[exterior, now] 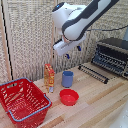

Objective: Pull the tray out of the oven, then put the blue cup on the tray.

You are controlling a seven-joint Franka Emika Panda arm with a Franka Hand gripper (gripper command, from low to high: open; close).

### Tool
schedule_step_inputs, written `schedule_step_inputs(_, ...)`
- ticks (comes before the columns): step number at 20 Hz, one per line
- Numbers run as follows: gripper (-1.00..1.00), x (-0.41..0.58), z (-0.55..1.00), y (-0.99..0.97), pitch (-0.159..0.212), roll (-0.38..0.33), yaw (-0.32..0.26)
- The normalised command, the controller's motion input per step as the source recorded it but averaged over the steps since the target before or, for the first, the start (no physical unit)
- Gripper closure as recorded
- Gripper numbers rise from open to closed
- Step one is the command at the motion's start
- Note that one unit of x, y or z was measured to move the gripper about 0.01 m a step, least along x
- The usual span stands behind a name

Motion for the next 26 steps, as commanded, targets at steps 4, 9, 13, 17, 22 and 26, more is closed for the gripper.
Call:
schedule_step_inputs(4,-1.00,0.220,-0.19,-0.83,0.002,-0.203,0.002)
schedule_step_inputs(9,-1.00,0.380,-0.21,-0.83,0.010,-0.157,0.007)
schedule_step_inputs(13,-1.00,0.346,-0.09,-0.59,0.060,-0.204,0.028)
schedule_step_inputs(17,-1.00,0.176,0.00,-0.61,0.037,-0.265,0.000)
schedule_step_inputs(22,-1.00,0.225,-0.07,-0.58,0.096,-0.253,0.001)
schedule_step_inputs(26,-1.00,0.021,-0.12,-0.64,0.081,-0.229,0.000)
